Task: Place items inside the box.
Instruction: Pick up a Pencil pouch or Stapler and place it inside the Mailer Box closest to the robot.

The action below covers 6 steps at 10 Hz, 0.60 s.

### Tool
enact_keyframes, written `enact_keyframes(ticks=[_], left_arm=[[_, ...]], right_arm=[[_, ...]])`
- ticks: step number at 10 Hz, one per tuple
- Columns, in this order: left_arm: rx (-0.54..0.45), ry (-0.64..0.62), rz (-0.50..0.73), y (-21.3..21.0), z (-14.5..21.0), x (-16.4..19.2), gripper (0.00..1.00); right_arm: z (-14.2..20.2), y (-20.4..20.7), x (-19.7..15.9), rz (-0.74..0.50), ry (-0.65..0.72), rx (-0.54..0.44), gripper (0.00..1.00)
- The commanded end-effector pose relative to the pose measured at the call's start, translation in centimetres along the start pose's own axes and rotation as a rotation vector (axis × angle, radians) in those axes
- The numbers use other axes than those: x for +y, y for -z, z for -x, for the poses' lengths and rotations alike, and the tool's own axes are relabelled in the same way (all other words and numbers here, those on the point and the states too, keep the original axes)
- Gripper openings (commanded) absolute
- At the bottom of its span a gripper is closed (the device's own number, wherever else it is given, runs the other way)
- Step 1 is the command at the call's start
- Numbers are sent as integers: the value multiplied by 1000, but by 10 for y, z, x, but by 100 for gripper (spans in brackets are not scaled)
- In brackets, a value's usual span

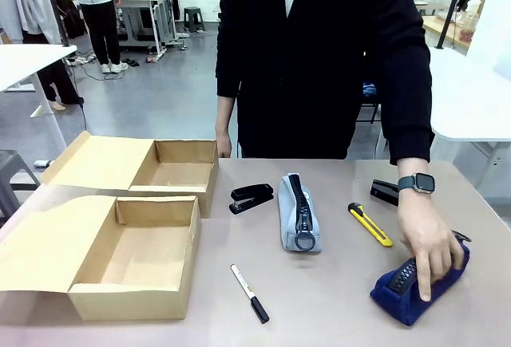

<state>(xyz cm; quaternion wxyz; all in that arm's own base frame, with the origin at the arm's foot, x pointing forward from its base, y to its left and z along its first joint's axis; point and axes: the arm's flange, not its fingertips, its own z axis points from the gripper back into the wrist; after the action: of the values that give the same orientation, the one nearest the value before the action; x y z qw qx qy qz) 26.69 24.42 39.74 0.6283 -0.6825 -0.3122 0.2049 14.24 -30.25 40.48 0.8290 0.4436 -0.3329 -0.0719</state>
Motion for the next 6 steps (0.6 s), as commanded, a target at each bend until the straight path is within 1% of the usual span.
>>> enact_keyframes(ticks=[1, 3, 4, 5, 6], left_arm=[[5, 19, 13, 1, 4, 0, 100], [5, 19, 13, 1, 4, 0, 100], [5, 19, 13, 1, 4, 0, 100], [5, 19, 13, 1, 4, 0, 100], [5, 19, 13, 1, 4, 0, 100]], right_arm=[[-17, 17, 5, 18, -35, 29, 100], [-25, 31, 17, 27, -71, 57, 100], [-33, 50, 30, 26, -116, 84, 100], [-44, 85, 46, 61, -183, 148, 100], [-55, 125, 56, 107, -267, 256, 100]])
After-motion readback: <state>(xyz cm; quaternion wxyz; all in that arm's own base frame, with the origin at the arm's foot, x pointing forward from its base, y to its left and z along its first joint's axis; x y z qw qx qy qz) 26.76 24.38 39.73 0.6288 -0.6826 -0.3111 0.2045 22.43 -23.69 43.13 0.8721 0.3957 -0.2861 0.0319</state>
